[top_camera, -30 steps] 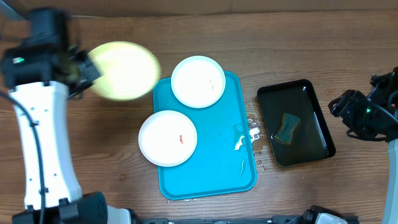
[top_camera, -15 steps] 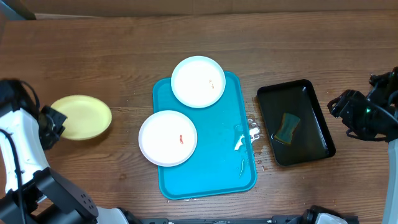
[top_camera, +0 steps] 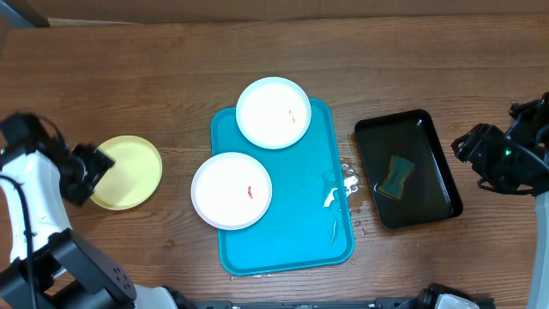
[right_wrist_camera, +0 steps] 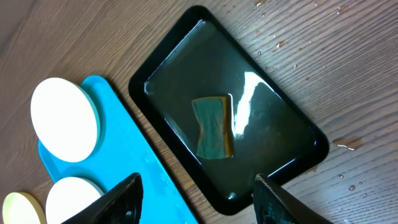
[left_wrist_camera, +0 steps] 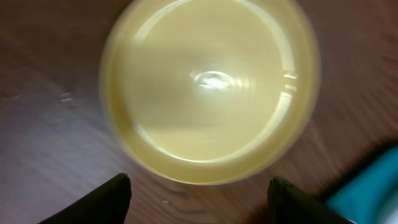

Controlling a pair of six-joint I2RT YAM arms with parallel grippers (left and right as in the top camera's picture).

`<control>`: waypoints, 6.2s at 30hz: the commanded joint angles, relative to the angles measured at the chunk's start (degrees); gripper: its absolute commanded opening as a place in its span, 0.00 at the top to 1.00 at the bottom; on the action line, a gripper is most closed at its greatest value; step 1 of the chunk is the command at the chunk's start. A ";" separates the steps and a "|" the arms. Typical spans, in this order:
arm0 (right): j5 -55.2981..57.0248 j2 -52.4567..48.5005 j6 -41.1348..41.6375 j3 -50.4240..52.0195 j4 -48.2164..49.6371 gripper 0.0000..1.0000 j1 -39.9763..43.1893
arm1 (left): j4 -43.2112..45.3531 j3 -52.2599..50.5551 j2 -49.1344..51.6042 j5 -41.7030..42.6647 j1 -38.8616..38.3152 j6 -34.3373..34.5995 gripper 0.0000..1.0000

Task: Clean dirty plates on tray and stack at the side
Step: 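Lower the yellow plate onto the table left of the tray, release, then grasp the rim of the front white plate with the left gripper, then grasp the sponge in the black tray with the right gripper, then move the sponge onto the white plate and scrub it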

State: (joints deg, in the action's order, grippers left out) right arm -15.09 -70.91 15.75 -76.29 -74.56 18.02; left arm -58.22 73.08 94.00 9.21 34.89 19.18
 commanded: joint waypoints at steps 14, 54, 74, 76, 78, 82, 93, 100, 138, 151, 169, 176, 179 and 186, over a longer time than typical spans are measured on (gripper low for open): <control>-5.16 0.87 -4.07 -0.66 -1.42 0.41 0.31 | -6.19 -2.84 1.36 -14.36 -35.60 -12.74 0.30; 8.20 -2.32 3.91 9.60 6.54 0.48 -17.40 | 11.54 -14.10 1.38 -7.63 -55.39 1.03 0.95; 11.96 -30.77 6.71 18.97 27.23 0.71 -17.44 | 10.49 -14.10 1.38 -5.57 -55.56 1.18 0.56; 12.63 -33.14 7.48 18.97 27.58 0.75 -17.42 | 10.49 -14.10 1.38 -5.57 -55.56 1.18 0.55; 12.46 -34.75 7.54 18.97 27.67 0.88 -17.42 | 10.49 -14.10 1.38 -5.57 -55.56 1.18 0.55; 12.48 -33.73 7.28 16.46 23.54 0.96 -17.42 | 10.49 -14.10 1.38 -5.55 -55.56 1.18 0.54; 12.46 -26.58 2.89 7.61 9.84 0.50 -17.44 | 10.43 -14.10 1.38 -5.29 -55.58 1.18 0.37; 7.65 -26.62 3.39 12.96 7.06 0.51 -19.50 | 10.47 -14.10 1.38 -5.14 -55.56 1.18 0.29; 20.17 -28.74 11.37 20.02 24.74 0.78 -21.57 | 13.94 -14.12 1.38 -5.79 -55.56 -4.50 0.18; 19.23 -28.87 10.67 20.22 25.68 0.96 -21.59 | 20.90 -19.19 1.38 -5.09 -55.56 -6.51 0.36; 7.98 -22.47 0.11 8.74 12.98 0.96 -22.69 | 26.34 -24.50 1.38 -2.16 -55.56 -6.32 0.96; 0.35 -17.20 -2.25 5.29 11.43 0.96 -29.90 | 26.40 -24.50 1.38 -0.33 -55.56 -4.98 0.96; -1.09 -17.46 1.53 5.88 13.03 0.96 -35.56 | 26.53 -24.50 1.38 -0.33 -55.56 -4.98 0.96; 2.43 -19.80 20.11 10.29 26.62 0.96 -51.39 | 27.04 -24.50 1.38 -0.33 -55.56 -4.79 0.96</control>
State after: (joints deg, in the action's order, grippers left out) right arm -14.52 -89.23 24.18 -68.03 -51.57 -27.81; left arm -31.44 49.74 94.89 8.67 -20.64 13.56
